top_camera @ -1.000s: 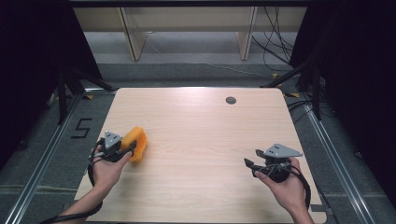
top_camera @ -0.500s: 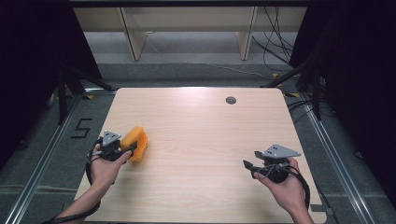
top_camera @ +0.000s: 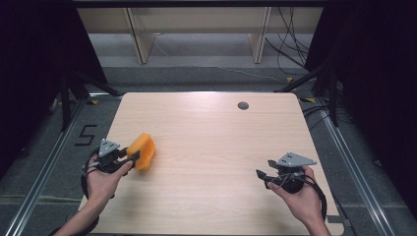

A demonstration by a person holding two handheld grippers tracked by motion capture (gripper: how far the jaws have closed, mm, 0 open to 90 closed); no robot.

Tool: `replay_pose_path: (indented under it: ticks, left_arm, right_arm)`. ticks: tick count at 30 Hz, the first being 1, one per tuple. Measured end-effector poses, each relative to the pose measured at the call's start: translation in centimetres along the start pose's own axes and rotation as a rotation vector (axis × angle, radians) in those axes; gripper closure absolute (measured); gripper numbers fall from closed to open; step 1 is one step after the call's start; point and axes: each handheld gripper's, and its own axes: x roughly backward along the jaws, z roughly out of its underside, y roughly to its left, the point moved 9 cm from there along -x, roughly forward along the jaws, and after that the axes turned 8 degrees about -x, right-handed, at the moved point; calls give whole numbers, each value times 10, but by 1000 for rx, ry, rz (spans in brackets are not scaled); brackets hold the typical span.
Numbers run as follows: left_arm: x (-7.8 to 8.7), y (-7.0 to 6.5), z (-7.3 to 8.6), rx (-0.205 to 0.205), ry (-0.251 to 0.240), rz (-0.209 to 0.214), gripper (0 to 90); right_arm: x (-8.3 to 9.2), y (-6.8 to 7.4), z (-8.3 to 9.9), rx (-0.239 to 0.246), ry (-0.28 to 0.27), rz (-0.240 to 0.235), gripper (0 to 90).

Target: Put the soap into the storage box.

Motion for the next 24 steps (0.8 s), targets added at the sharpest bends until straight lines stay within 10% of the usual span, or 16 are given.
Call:
replay_pose_path:
  ticks: [15,24]
  left_arm:
    - [2,2,-9,-46,17,-28,479]
    - [-15,2,-12,-82,178,5,355]
  right_arm:
    - [-1,4,4,-38,24,-10,413]
    - [-3,4,5,-37,39,-13,407]
